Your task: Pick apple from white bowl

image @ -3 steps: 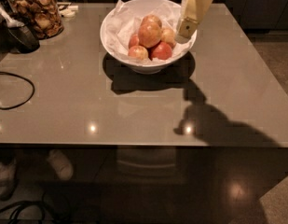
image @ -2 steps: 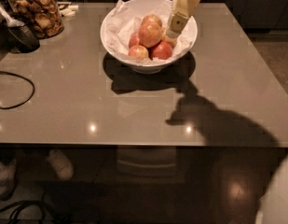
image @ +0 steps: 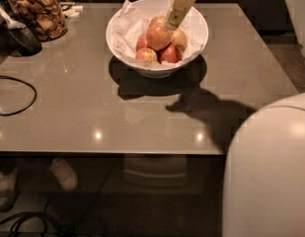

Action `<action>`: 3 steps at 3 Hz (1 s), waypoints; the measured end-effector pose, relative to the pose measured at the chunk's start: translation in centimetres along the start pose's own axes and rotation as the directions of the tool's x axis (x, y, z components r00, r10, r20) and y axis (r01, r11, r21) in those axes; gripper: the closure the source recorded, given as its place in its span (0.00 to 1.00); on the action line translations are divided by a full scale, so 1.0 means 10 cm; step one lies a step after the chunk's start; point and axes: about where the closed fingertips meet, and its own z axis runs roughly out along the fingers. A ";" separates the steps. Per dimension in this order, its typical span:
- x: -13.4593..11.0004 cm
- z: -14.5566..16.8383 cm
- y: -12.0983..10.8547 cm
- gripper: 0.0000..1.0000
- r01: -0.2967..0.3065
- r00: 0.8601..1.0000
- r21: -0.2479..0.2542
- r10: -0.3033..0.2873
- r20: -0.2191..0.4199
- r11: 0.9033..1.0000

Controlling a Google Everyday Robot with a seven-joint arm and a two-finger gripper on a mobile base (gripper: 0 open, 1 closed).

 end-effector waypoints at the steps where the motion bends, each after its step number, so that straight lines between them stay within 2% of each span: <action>1: -0.03 0.09 -0.11 0.14 -0.011 1.000 -0.002 0.011 0.010 1.000; 3: -0.08 0.27 -0.25 0.11 -0.030 0.999 -0.010 0.030 0.012 0.999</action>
Offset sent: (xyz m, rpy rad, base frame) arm 0.0266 -0.0046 -0.0059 -0.0160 0.1013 -0.0086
